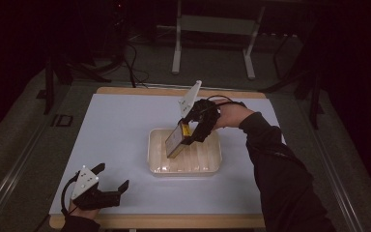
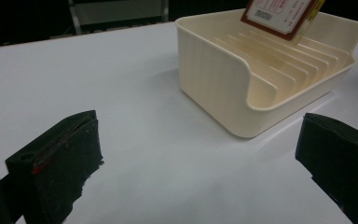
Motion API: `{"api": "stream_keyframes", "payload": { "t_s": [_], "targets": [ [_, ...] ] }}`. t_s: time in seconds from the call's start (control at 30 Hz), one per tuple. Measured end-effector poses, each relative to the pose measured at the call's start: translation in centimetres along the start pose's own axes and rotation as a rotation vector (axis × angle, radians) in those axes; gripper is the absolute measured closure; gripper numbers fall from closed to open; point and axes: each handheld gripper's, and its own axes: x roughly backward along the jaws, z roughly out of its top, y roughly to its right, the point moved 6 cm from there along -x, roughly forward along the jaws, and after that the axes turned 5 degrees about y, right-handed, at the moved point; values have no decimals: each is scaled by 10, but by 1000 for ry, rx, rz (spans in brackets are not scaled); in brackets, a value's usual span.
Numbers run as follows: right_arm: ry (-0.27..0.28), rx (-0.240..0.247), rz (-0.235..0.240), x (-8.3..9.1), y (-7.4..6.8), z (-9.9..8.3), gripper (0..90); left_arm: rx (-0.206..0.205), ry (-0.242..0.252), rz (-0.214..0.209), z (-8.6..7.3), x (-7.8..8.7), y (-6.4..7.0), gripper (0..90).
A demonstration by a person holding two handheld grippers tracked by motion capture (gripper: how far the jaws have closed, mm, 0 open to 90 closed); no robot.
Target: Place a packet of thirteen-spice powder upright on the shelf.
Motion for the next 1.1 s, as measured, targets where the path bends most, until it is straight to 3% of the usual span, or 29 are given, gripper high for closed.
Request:
{"api": "stream_keyframes", "payload": {
  "t_s": [0.27,0.87,0.93,1.1],
  "targets": [
    [31,-15,-36,-17,12,3,319,0,0,-2,0,0,0,4],
    [-29,-81,-34,-47,20,-7,319,2,9,-4,1,0,0,4],
    [-10,-97,-39,-49,20,-6,318,2,9,-5,1,0,0,4],
    [22,-84,-49,-54,18,-7,318,1,10,-5,1,0,0,4]
  ]
}}
